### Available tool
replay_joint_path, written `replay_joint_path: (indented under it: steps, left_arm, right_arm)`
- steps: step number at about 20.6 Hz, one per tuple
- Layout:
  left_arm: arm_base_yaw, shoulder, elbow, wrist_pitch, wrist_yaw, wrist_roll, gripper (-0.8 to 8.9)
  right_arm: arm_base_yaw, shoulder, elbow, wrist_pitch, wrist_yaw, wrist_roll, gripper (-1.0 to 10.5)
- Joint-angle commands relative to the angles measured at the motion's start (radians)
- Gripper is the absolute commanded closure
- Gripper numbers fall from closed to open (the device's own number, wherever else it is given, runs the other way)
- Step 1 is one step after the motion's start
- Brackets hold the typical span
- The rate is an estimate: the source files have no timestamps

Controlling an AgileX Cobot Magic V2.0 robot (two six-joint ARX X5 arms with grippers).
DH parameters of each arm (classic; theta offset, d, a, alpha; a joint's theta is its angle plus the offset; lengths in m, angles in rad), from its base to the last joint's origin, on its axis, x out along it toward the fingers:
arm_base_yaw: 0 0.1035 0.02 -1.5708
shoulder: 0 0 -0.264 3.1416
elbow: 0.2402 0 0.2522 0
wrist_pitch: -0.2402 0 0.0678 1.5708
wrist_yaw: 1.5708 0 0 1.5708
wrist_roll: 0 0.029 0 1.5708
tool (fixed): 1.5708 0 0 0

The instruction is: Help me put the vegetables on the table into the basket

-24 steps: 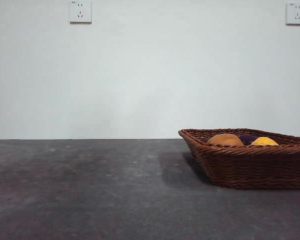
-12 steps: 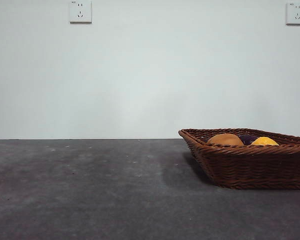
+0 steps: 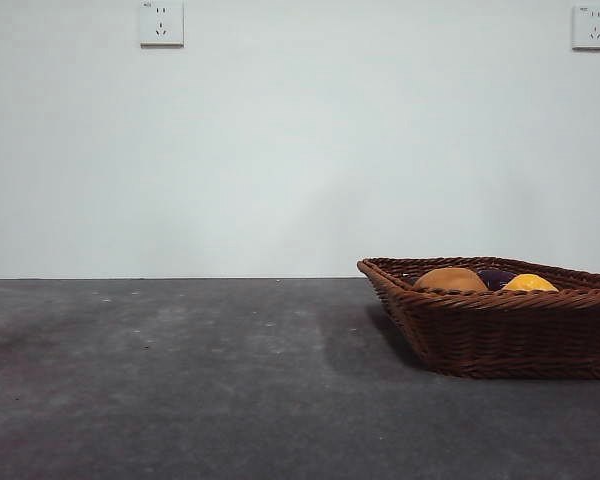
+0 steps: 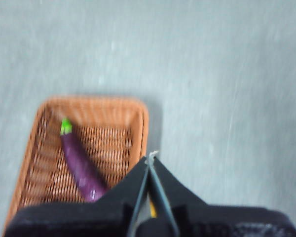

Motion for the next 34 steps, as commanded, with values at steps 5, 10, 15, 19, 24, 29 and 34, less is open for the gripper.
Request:
replay_joint_path:
  steps: [5,10,15,19,24,29,34]
  left_arm:
    - [0.035,-0.303,-0.568,0.212,-0.004,-0.056,8.18]
    - [0.035,-0.430,-0.788,0.234,-0.078,-0.140,8.18]
    - [0.035,-0.504,-0.895,0.228,-0.113,-0.163,8.18]
    - [0.035,-0.568,-0.940,0.192,-0.132,-0.184,8.18]
    - [0.034,-0.568,-0.940,0.197,-0.107,-0.237,8.17]
    - [0.034,-0.544,-0.940,0.197,-0.107,-0.237,8.17]
    - [0.034,-0.518,-0.940,0.197,-0.107,-0.237,8.17]
  right_arm:
    - [0.002,0.005,0.001,0.053,0.004,-0.005,9.5]
    - [0.002,0.004,0.001,0.053,0.004,-0.005,9.5]
    - [0.002,0.004,0.001,0.053,0.004,-0.005,9.5]
    - [0.002,0.004,0.001,0.054,0.004,-0.005,9.5]
    - [0.002,0.005,0.001,0.053,0.004,-0.005,9.5]
    - [0.002,0.004,0.001,0.053,0.005,-0.005,9.5]
    - [0.002,0.005,0.001,0.053,0.005,-0.005,9.5]
